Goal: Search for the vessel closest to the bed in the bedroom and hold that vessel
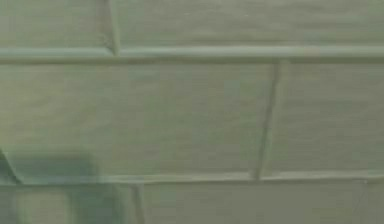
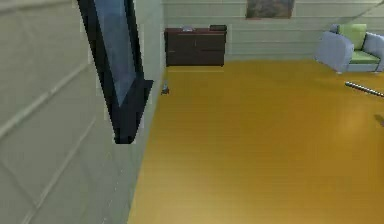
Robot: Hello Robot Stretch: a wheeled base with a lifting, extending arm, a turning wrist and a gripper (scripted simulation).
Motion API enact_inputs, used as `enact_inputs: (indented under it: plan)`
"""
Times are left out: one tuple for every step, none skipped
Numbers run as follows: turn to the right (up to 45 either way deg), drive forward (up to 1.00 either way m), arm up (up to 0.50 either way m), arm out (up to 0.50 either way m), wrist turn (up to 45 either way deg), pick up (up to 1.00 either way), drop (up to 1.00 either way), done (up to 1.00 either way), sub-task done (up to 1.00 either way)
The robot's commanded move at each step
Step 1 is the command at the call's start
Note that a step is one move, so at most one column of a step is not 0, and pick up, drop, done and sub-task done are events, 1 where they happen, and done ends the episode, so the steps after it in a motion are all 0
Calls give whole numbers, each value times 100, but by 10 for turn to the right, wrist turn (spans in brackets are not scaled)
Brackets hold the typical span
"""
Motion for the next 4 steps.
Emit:
enact_inputs:
  plan:
    - [-450, 0, 0, 0, 0, 0, 0, 0, 0]
    - [-330, 0, 0, 0, 0, 0, 0, 0, 0]
    - [0, 30, 0, 0, 0, 0, 0, 0, 0]
    - [-450, 0, 0, 0, 0, 0, 0, 0, 0]
